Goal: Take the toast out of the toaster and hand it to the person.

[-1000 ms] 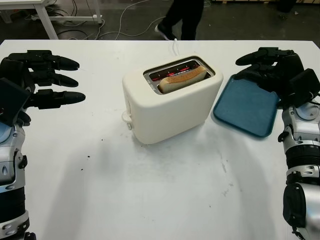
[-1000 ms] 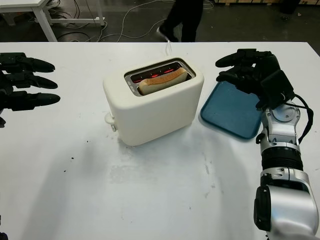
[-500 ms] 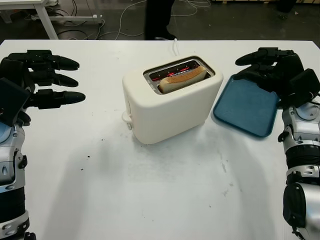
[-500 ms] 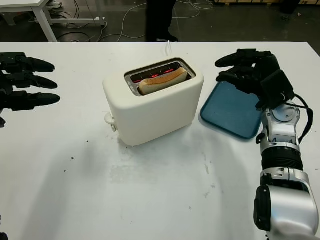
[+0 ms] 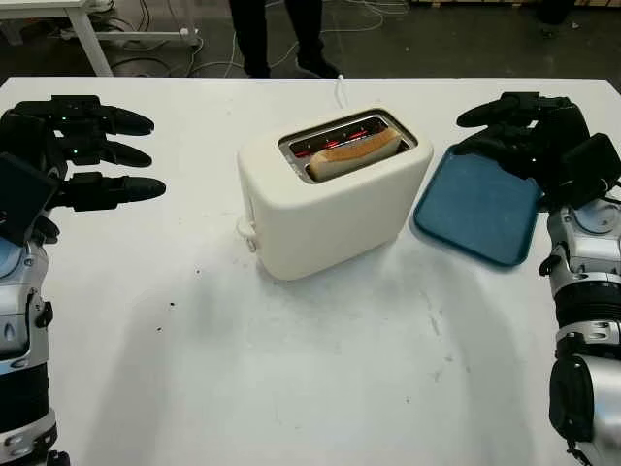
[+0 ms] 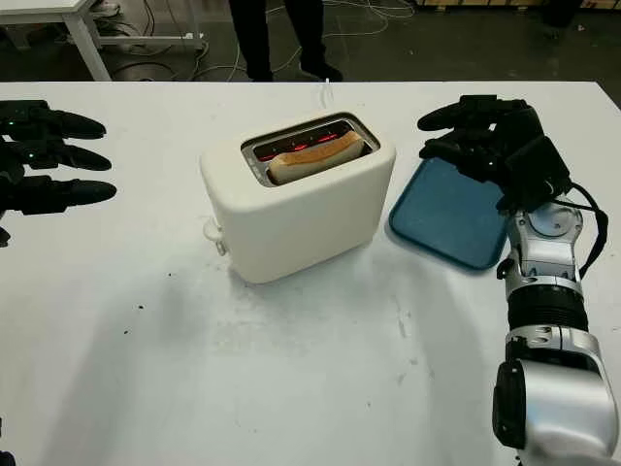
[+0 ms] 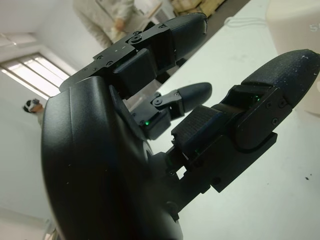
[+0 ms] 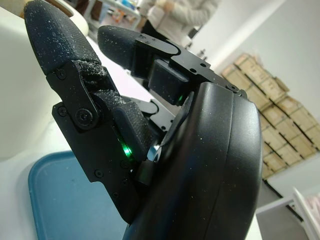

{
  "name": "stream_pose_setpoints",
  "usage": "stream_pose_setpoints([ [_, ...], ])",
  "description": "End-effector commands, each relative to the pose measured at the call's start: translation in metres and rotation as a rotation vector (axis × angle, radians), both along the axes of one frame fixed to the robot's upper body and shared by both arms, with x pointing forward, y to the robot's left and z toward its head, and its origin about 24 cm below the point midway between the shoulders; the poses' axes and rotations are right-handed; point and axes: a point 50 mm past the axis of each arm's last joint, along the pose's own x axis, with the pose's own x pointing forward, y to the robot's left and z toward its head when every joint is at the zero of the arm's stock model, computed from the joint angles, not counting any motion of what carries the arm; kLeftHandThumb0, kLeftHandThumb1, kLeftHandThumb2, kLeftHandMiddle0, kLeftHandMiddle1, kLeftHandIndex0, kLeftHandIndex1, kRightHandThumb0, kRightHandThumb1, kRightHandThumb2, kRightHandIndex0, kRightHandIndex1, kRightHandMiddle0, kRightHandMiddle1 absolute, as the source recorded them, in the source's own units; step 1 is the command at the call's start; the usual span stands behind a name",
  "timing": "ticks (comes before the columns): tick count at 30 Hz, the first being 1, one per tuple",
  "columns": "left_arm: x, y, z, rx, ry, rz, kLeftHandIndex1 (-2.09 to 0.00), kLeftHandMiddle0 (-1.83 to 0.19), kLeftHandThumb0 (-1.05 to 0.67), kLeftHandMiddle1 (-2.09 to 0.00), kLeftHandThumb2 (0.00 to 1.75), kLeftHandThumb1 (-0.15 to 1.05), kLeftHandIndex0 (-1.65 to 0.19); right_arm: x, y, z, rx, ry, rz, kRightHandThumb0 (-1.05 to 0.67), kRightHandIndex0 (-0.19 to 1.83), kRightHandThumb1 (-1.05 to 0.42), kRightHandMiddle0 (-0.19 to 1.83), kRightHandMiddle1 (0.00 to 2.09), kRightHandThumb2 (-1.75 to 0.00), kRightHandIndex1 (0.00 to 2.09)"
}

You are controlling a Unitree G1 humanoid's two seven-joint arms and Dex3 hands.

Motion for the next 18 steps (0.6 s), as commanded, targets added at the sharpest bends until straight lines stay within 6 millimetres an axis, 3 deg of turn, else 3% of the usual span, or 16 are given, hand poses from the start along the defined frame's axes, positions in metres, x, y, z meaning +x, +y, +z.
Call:
stream_pose_setpoints([
  [1,-0.0017,0.0013,0.0009,0.010,0.000,0.015,-0.37,-1.17,-1.01,-0.48,0.00,0.35,-1.13,0.0002,0.0000,0.0020,0.008,-0.012,0.000,-1.05,1.10,-0.79,1.17,0.40,0.00,0.69],
  [18,-0.0008,0.0012,0.0010,0.004,0.000,0.008,-0.37,-1.18,-1.01,-0.48,0.00,0.34,-1.13,0.0009,0.0009,0.0029,0.008,-0.006,0.001,-1.05,1.11,-0.79,1.18,0.38,0.00,0.67],
])
